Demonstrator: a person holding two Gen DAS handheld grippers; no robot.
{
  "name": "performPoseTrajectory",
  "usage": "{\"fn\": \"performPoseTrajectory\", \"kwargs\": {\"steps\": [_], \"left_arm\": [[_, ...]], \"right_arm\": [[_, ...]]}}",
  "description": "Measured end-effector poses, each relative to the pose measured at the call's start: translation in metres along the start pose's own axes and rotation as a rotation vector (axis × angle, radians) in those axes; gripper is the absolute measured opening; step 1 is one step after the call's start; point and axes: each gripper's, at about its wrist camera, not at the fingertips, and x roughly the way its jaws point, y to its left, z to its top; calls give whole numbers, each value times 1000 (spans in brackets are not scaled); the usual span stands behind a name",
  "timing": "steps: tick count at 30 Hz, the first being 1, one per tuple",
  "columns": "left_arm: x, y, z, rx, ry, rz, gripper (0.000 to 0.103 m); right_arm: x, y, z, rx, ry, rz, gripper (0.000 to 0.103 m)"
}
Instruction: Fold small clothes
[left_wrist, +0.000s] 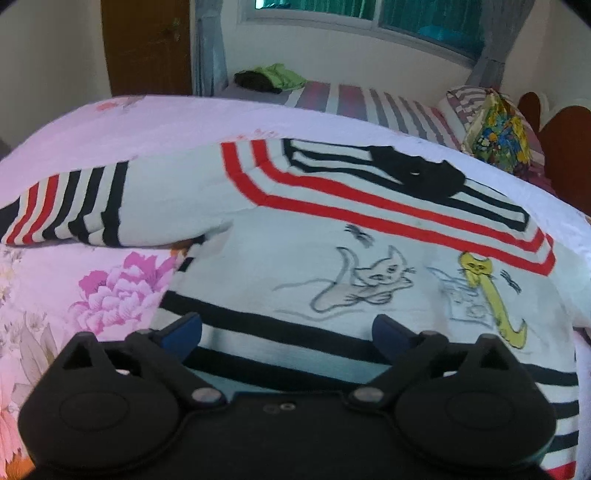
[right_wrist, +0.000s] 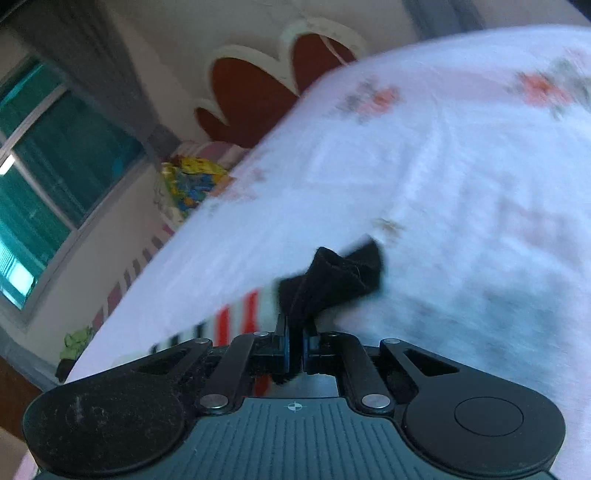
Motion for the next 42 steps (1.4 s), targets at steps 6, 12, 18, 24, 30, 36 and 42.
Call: {"fn": "performPoseTrajectory", "kwargs": {"steps": [6, 12, 18, 24, 30, 36, 42], "left_arm": [[19, 19, 11, 70, 13, -51, 98], [35, 59, 29, 22, 39, -149, 98], [35, 101, 43, 29, 1, -124, 98], [29, 118, 49, 35, -73, -74, 98], [35, 93, 64, 41, -29, -231, 96], [55, 5, 70, 38, 52, -466, 62], [87, -64, 61, -2, 145, -546, 46]], "right_arm": [[-22, 110, -39, -261, 35, 144, 5], [-34, 224, -127, -454, 105, 286, 5], [-29, 294, -215, -526, 204, 362, 5], [-11, 337, -282, -652, 336, 425, 6], [-37, 328, -293, -791, 212, 408, 40], [-59, 287, -247, -684, 186, 379, 40], [-82, 251, -208, -629, 165, 336, 40]]}}
